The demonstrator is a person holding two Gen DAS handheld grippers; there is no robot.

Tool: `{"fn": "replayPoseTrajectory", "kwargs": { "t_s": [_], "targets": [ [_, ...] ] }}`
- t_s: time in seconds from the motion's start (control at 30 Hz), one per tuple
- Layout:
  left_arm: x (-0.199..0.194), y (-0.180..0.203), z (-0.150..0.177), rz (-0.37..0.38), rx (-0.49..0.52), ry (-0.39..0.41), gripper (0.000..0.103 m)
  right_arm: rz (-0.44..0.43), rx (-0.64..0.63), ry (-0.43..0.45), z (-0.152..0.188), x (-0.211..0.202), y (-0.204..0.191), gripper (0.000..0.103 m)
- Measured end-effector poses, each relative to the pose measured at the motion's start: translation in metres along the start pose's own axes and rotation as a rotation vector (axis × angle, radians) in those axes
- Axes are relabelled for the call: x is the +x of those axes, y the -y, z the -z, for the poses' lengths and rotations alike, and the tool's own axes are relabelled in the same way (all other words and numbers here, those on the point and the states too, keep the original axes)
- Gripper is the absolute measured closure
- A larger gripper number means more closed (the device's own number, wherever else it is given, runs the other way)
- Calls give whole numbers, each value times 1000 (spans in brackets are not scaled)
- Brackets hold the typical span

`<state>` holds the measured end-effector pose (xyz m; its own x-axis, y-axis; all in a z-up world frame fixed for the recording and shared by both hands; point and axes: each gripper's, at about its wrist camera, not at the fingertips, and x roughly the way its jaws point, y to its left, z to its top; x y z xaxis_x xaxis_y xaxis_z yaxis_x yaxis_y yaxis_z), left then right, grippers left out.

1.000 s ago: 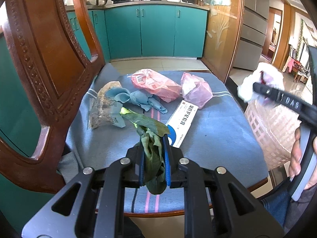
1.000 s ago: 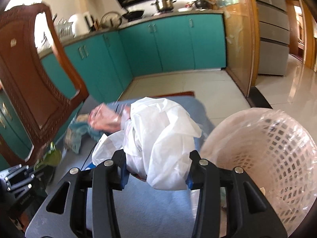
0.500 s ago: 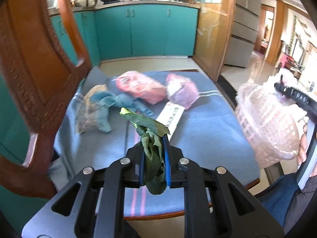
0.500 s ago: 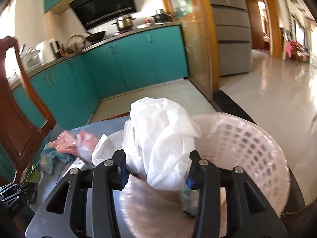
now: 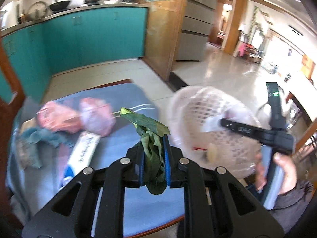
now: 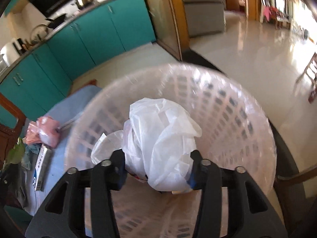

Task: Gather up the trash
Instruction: 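Carry the white bag over the basket and open the right gripper while the left drops the leaves, then grasp the small pink plastic bag with the right gripper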

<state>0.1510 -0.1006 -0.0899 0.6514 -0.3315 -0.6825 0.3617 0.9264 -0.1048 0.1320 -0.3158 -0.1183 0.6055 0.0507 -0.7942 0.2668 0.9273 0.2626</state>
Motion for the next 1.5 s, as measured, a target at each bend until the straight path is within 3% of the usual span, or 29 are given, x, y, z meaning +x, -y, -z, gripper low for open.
{"fn": "replayPoseTrajectory", "kwargs": {
  "t_s": [0.1, 0.17, 0.3, 0.33, 0.4, 0.47, 0.53, 0.63, 0.7, 0.77, 0.8, 0.97, 1.1, 1.23, 1.3, 1.43, 1.5],
  "targets": [
    [16, 21, -9, 123, 18, -18, 86, -58, 113, -3, -1, -1, 18, 17],
    [31, 32, -12, 230, 10, -55, 86, -99, 221, 34, -2, -7, 36, 15],
    [56, 66, -15, 340, 61, -106, 85, -127, 364, 127, -1, -21, 59, 15],
    [61, 74, -14, 369, 75, -116, 81, -122, 382, 147, 0, -24, 61, 15],
    [69, 83, -13, 373, 87, -138, 49, -127, 408, 196, 1, -32, 64, 15],
    [69, 81, -11, 336, 86, -123, 41, -139, 407, 236, -1, -38, 61, 15],
    [64, 66, -9, 287, 71, -103, 41, -155, 383, 266, -2, -43, 55, 15],
    [47, 27, -2, 109, 17, -57, 38, -163, 321, 266, -6, -41, 40, 15],
    [34, -12, 10, -43, -38, -44, 34, -123, 251, 258, -12, -35, 22, 15],
    [26, -53, 25, -165, -107, -85, 34, -108, 170, 234, -22, -28, -6, 15],
    [22, -67, 31, -189, -136, -102, 33, -137, 115, 188, -28, -18, -31, 15],
    [-14, -129, 62, -298, -238, -124, 25, -316, -183, 12, -51, 27, -171, 15],
    [-34, -156, 75, -376, -281, -129, 22, -316, -402, -102, -31, 72, -261, 15],
    [-51, -175, 83, -404, -324, -130, 21, -283, -483, -149, -2, 96, -288, 15],
    [-53, -177, 86, -403, -336, -134, 20, -236, -533, -126, 3, 99, -296, 15],
    [-57, -170, 87, -400, -335, -136, 20, -225, -574, -105, 10, 96, -294, 15],
    [-58, -165, 86, -403, -328, -131, 20, -221, -593, -96, 12, 95, -291, 24]
  ]
}}
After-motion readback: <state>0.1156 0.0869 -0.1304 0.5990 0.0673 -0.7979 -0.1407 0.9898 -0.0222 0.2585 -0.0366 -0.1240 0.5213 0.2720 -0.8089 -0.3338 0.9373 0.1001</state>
